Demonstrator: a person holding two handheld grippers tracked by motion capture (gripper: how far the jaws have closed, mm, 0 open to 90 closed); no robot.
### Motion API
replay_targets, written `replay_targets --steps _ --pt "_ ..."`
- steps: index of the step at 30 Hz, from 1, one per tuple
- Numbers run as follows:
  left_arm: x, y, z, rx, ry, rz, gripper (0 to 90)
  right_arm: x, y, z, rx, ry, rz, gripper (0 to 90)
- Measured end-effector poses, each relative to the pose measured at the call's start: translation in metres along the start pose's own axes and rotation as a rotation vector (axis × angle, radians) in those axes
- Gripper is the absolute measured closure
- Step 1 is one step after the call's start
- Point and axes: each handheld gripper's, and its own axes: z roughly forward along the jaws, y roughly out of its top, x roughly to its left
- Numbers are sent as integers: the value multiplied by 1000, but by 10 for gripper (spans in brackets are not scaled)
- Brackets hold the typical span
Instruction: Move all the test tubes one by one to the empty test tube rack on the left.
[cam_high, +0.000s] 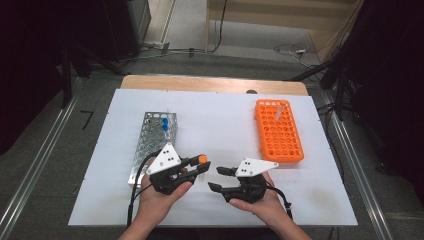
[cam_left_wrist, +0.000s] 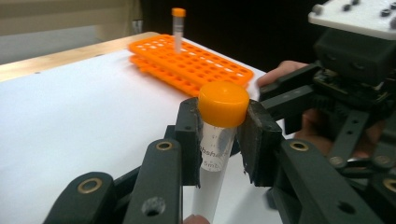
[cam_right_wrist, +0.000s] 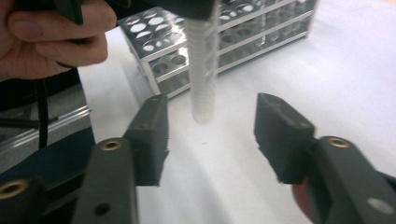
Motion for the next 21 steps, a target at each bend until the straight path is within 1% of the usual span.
replay_targets --steps 1,3,5,7,8,10,13,15,17,19,21 --pt "4 2 -2 -10 11 -13 709 -2 0 -1 0 -2 1 311" --pt "11 5 -5 -18 34 -17 709 -6 -2 -4 -4 -2 -1 213" --pt "17 8 -8 -29 50 -19 709 -9 -3 -6 -9 15 -13 157" --pt "25 11 -11 -38 72 -24 709 -12 -5 -9 -13 10 -22 73" --pt "30 13 -13 -45 83 -27 709 -15 -6 -11 -11 20 -20 61" --pt "38 15 -18 -59 105 -40 709 -20 -8 -15 -18 14 -9 56" --pt "49 17 -22 -68 140 -46 709 -28 -10 -20 -20 43 1 51" --pt "56 18 -24 -75 159 -53 710 -30 -11 -22 -15 28 8 28" --pt "62 18 -26 -80 174 -61 710 -33 -11 -25 -23 33 14 20" --pt "68 19 -27 -83 196 -64 709 -35 -11 -27 -31 29 20 0" --pt "74 18 -29 -88 219 -71 710 -37 -12 -29 -33 23 25 0"
